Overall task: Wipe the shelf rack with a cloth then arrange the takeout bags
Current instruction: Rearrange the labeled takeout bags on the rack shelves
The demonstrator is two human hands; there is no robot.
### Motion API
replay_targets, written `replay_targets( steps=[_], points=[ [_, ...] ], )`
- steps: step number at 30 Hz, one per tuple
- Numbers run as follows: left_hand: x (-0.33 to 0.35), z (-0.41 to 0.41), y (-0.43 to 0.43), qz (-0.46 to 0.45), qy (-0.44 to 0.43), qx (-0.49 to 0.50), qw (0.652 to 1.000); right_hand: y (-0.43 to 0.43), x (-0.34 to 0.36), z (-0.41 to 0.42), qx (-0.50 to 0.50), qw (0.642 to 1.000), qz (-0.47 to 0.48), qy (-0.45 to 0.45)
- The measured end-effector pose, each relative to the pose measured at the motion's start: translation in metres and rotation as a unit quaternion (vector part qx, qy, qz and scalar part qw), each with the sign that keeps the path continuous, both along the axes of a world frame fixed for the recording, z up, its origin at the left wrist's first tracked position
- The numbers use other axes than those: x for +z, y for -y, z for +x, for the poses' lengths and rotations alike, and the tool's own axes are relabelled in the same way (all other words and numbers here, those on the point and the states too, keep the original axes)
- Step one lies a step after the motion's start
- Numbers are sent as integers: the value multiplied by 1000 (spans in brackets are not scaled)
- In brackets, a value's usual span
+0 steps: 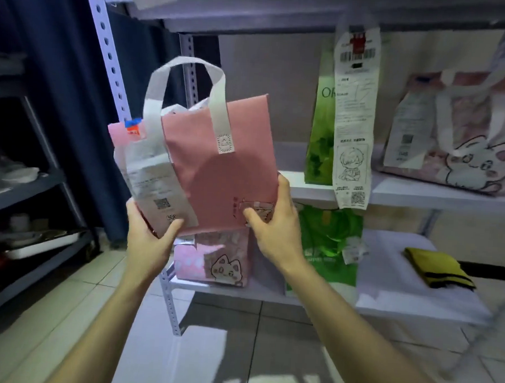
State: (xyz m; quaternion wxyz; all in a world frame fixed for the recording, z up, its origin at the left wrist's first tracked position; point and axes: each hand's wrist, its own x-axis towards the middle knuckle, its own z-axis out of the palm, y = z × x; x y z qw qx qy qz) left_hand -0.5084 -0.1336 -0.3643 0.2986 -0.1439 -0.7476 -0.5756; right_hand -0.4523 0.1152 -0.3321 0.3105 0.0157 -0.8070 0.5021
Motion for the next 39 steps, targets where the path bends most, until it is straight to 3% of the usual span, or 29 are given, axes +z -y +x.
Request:
replay_targets(
  steps=[4, 10, 21, 29, 34, 39],
  points=[
    [-50, 38, 0, -1, 38, 3, 999, -12, -43, 46, 1, 1000, 20, 8],
    [-110, 71, -48, -99, 130, -40, 986, -58, -138, 118, -88, 996, -14, 13],
    [-211, 135, -289, -233, 174, -225, 930, -252, -258, 235, -327, 936, -113, 69],
    [-207, 87, -433, -294, 173, -255, 905, -389, -258, 187, -335, 926, -120, 124],
    [-211, 46, -456, -350, 245, -234, 873, -427, -271, 130, -247, 920, -64, 299],
    [-204, 31, -449, -377, 257, -227, 860, -430, -264, 114, -259, 911, -70, 314]
  ],
)
